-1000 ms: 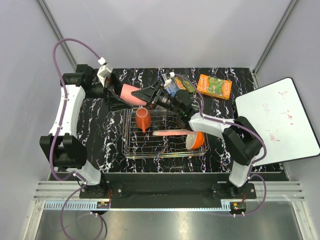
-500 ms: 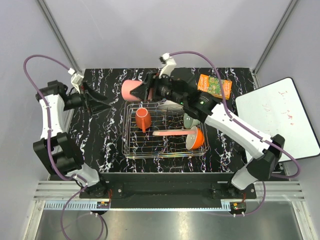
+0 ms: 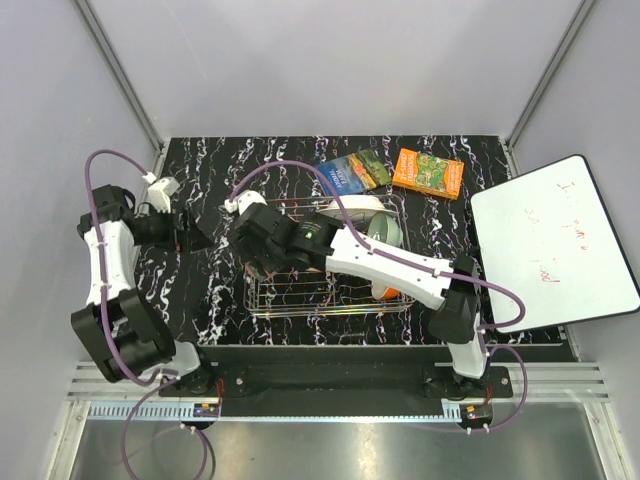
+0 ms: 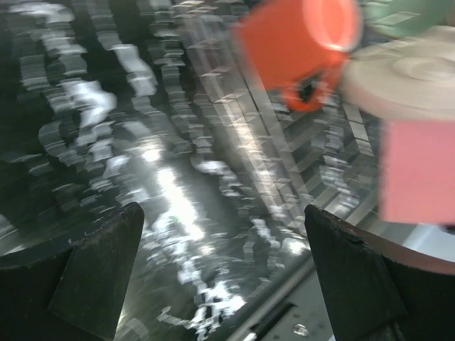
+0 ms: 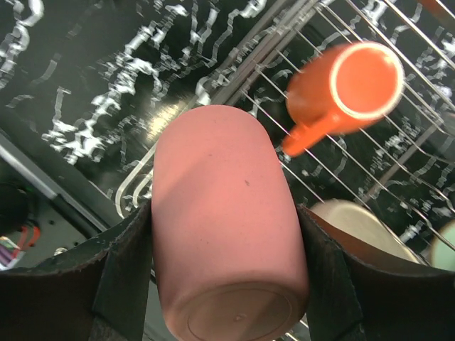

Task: Load the mixed dishes into the dish rack

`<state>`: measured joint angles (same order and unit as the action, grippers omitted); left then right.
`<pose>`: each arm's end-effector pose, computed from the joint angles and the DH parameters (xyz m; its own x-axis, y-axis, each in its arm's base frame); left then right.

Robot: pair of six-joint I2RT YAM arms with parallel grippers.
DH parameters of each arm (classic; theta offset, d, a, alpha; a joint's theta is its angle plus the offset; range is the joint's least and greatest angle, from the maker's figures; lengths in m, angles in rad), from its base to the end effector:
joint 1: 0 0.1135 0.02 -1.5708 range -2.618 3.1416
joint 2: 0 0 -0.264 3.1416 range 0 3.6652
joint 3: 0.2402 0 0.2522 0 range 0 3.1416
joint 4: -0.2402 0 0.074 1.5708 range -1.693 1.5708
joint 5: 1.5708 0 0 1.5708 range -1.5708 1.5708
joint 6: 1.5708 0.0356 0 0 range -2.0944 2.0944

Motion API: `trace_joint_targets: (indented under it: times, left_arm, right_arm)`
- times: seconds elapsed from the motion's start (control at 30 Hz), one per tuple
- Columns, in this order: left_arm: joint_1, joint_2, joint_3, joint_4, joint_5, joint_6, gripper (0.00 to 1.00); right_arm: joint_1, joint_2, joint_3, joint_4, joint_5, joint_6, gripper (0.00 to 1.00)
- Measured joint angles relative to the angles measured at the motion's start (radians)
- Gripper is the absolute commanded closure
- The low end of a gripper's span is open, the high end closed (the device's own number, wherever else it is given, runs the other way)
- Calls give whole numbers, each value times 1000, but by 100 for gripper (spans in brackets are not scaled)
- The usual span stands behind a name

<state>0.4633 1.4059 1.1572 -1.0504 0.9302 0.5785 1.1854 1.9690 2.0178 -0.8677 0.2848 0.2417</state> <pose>0.2404 0.0882 0.2800 -0.7623 -0.0155 -0.6470 0.4087 0.7636 -0.4999 0.1739 0.4021 0.3497 -0.4622 -0.5282 -0.7123 -0.7277 0.6850 -0.0358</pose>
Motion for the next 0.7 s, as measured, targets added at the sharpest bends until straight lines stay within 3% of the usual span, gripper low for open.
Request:
trace_joint_targets:
  times: [0.23, 0.43, 0.7]
  left_arm:
    - [-10, -78, -18, 200, -292, -197, 1]
    - [-53, -116, -61, 261, -498, -307, 1]
    - [-99, -115, -61, 291, -628, -357, 1]
  right_arm:
    - [5, 24, 77, -79, 63, -14, 100]
    - [8, 83, 85, -81, 74, -22, 100]
    - [10, 165, 74, -92, 74, -22, 100]
